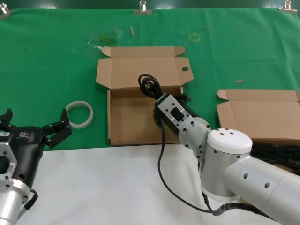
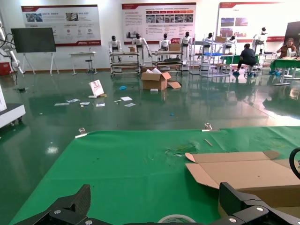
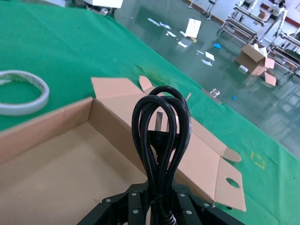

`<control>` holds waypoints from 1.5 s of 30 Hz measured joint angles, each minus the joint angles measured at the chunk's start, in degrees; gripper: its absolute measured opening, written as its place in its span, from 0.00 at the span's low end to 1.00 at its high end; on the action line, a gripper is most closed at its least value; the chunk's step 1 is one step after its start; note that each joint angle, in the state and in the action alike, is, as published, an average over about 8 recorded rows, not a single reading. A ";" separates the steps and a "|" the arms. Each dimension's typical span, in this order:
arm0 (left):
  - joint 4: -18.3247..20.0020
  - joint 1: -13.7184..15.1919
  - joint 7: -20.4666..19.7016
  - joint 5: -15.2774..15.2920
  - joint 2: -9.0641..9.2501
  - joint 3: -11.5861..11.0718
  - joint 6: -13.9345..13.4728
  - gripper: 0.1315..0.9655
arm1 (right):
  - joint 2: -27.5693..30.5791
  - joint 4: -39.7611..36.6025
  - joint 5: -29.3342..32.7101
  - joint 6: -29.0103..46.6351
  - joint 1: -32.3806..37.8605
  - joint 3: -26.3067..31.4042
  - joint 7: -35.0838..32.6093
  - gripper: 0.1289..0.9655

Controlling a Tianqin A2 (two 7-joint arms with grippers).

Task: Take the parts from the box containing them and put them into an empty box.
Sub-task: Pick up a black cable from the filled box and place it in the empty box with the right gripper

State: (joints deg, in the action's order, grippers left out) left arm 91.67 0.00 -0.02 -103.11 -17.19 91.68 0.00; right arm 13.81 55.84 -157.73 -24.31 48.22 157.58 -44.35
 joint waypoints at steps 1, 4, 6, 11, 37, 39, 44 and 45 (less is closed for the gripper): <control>0.00 0.00 0.00 0.00 0.00 0.00 0.00 1.00 | 0.08 0.24 0.00 0.12 0.00 0.03 0.22 0.08; 0.00 0.00 0.00 0.00 0.00 0.00 0.00 1.00 | 0.27 1.12 0.00 0.40 -0.04 0.10 0.74 0.08; 0.00 0.00 0.00 0.00 0.00 0.00 0.00 1.00 | 0.34 1.80 0.00 0.43 -0.10 0.12 0.88 0.08; 0.00 0.00 0.00 0.00 0.00 0.00 0.00 1.00 | 0.37 3.97 0.00 -0.27 -0.21 0.14 0.60 0.08; 0.00 0.00 0.00 0.00 0.00 0.00 0.00 1.00 | 0.37 7.44 0.00 -3.79 -1.17 0.15 0.47 0.10; 0.00 0.00 0.00 0.00 0.00 0.00 0.00 1.00 | 0.37 7.44 0.00 -3.79 -1.17 0.15 0.47 0.10; 0.00 0.00 0.00 0.00 0.00 0.00 0.00 1.00 | 0.37 7.44 0.00 -3.79 -1.17 0.15 0.47 0.13; 0.00 0.00 0.00 0.00 0.00 0.00 0.00 1.00 | 0.37 7.44 0.00 -3.79 -1.17 0.15 0.47 0.15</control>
State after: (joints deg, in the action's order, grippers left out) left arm 91.67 0.00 -0.02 -103.11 -17.19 91.68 0.00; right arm 14.18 63.29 -157.73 -28.09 47.05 157.73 -43.88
